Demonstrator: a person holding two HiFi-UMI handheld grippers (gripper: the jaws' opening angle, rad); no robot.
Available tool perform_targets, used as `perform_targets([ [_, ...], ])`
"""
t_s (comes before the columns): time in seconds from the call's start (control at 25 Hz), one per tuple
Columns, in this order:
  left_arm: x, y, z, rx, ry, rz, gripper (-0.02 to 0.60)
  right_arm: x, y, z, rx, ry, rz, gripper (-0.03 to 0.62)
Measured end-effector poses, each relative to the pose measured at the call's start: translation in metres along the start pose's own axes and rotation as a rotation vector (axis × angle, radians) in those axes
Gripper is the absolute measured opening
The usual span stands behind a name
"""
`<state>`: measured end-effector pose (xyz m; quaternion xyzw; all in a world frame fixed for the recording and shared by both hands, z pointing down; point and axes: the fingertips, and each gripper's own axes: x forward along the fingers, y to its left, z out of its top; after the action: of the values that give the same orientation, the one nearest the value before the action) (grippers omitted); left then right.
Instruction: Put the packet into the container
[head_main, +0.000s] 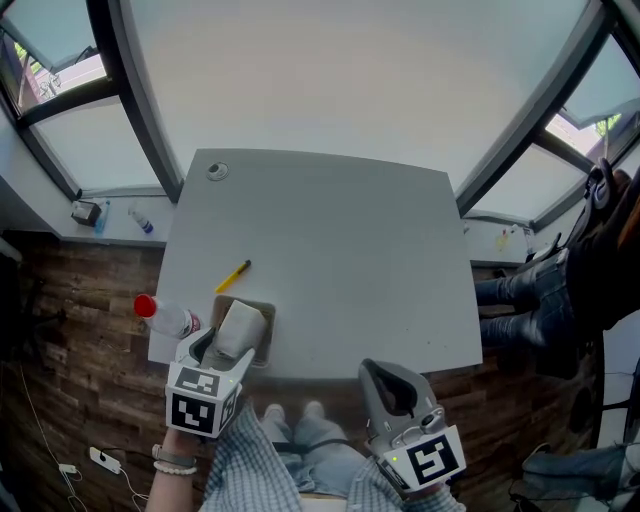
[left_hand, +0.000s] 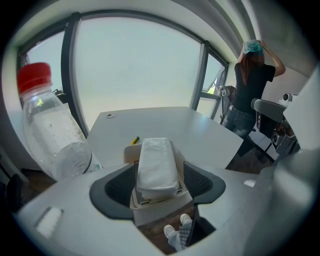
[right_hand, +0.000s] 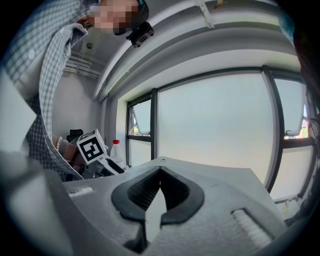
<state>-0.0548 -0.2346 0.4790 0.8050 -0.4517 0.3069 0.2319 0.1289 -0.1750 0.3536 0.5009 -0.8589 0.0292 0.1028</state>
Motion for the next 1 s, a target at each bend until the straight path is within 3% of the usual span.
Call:
perform_targets([
  [0.16,-0.012,-0.002,0.007,-0.028,-0.043,0.004,0.286,0.0,0.002,0.002,-0.009,-0.006,0.011,-0.003],
  [0.36,-0.031,-0.003,0.03,-0.041,-0.176,-0.004,0.141,0.002,0.003,0.009,-0.017,-0.034,0.019,-0.003],
  [0.52,-0.048,0.002,0.048,-0.032,-0.264,0.038,0.006,0.005,0.005,0.013,-0.029,-0.041,0.031,-0.003],
  [1.0,-0.091,-0.003,0.093,-0.019,-0.44,0.021,0.003,0.015,0.015,0.036,-0.083,-0.096,0.074,-0.003],
])
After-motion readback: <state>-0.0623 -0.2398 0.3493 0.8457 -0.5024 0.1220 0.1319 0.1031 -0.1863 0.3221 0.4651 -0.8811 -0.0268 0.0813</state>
